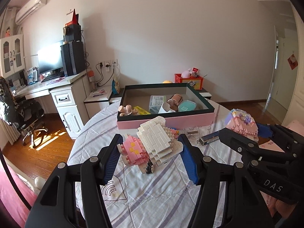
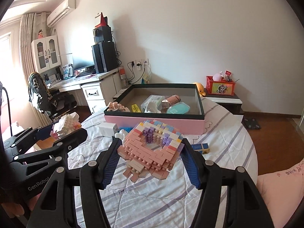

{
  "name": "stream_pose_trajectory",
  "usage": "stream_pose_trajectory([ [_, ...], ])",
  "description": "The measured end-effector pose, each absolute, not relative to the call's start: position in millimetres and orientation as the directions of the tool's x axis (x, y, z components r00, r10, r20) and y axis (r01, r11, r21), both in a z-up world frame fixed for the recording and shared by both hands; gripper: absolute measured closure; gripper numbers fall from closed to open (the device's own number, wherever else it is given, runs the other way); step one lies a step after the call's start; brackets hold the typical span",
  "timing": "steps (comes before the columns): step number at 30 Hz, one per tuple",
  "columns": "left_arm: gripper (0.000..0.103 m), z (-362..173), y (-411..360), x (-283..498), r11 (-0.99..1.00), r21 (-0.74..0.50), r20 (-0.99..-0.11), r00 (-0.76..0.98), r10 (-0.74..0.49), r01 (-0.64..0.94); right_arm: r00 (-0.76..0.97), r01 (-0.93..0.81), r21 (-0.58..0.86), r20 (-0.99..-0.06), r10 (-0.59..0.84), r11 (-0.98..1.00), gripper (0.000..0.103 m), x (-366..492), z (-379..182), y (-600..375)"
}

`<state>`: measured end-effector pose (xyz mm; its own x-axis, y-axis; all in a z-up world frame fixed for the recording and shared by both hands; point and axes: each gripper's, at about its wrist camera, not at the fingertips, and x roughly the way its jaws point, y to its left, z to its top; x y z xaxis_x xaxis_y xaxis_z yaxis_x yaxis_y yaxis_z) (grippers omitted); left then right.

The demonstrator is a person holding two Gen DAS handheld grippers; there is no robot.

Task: Organize rigid objects
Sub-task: 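Lower the lego figure with the left gripper while the right lowers the lego donut into the box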

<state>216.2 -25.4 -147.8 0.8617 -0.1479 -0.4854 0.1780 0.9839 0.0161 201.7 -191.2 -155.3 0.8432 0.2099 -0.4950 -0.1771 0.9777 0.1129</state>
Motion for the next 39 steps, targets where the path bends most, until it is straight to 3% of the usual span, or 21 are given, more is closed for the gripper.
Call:
stream_pose_trajectory([
  [9, 0.042, -137, -29, 236, 0.982, 0.026, -0.472, 0.868, -0.155, 0.189, 0.851, -0.194, 0.09, -0.48, 0.213, 0.977, 0.039, 215, -144, -193],
  [12, 0.042, -131, -31, 263, 0.97, -0.011, -0.485, 0.847, -0.216, 0.241, 0.854, -0.197, 0.086, -0.473, 0.214, 0.977, 0.039, 232, -137, -197],
  [16, 0.042, -122, -42, 308, 0.969, 0.051, -0.473, 0.86, -0.19, 0.242, 0.857, -0.201, 0.052, -0.475, 0.201, 0.978, 0.039, 269, -129, -202],
  [26, 0.042, -164, -54, 470, 0.97, -0.003, -0.656, 0.732, -0.187, 0.245, 0.796, -0.175, -0.008, -0.589, 0.137, 0.984, 0.039, 407, -152, -214],
  [30, 0.042, -193, -51, 510, 0.982, 0.032, -0.713, 0.693, -0.109, 0.187, 0.744, -0.123, -0.035, -0.665, 0.069, 0.992, 0.039, 450, -185, -226],
  [35, 0.041, -216, -51, 531, 0.983, 0.017, -0.751, 0.652, -0.107, 0.181, 0.712, -0.121, -0.019, -0.699, 0.073, 0.993, 0.039, 471, -204, -236],
  [37, 0.04, -216, -53, 530, 0.984, 0.014, -0.743, 0.661, -0.109, 0.178, 0.71, -0.124, -0.017, -0.701, 0.077, 0.992, 0.039, 474, -207, -236],
  [39, 0.023, -215, -53, 529, 0.985, 0.026, -0.74, 0.666, -0.096, 0.171, 0.717, -0.121, -0.027, -0.694, 0.069, 0.992, 0.039, 475, -208, -235],
])
